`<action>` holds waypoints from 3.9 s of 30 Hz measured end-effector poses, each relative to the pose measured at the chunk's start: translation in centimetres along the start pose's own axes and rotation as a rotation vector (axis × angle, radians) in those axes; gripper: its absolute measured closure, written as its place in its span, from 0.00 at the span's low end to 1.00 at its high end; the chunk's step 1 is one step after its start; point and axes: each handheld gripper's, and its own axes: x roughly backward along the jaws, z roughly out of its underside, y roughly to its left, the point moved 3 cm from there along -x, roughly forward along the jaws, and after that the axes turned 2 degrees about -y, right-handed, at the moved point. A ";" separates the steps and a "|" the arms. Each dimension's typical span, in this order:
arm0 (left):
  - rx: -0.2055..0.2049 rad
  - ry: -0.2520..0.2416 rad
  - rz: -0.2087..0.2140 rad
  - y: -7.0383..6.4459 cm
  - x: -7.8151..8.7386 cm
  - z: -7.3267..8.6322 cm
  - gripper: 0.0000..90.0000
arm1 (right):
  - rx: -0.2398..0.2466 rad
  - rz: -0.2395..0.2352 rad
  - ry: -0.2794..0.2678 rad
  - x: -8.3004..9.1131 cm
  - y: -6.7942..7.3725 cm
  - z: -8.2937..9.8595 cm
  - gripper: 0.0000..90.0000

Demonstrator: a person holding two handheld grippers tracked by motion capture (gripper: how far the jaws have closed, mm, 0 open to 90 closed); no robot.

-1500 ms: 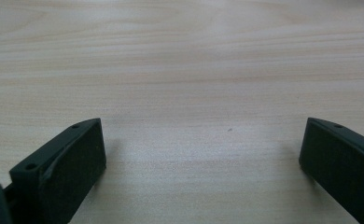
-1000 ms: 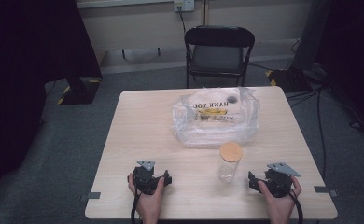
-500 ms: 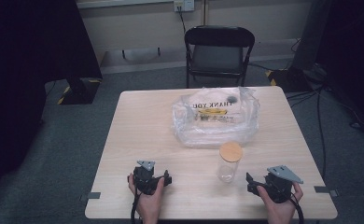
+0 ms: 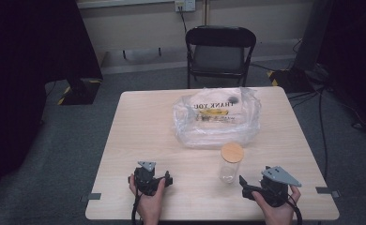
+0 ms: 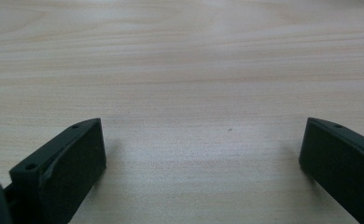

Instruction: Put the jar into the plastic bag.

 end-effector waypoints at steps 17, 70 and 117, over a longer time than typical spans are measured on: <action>0.000 0.000 0.000 0.0 0.0 0.0 0.00 | 0.049 -0.136 -0.034 -0.9 2.8 -2.5 0.07; 0.000 0.000 0.000 0.0 0.0 0.0 0.00 | 0.063 -0.195 0.033 -5.0 2.5 -5.0 0.28; 0.000 0.000 0.000 0.0 0.0 0.0 0.00 | 0.060 -0.192 -0.085 -2.2 2.3 -9.0 0.29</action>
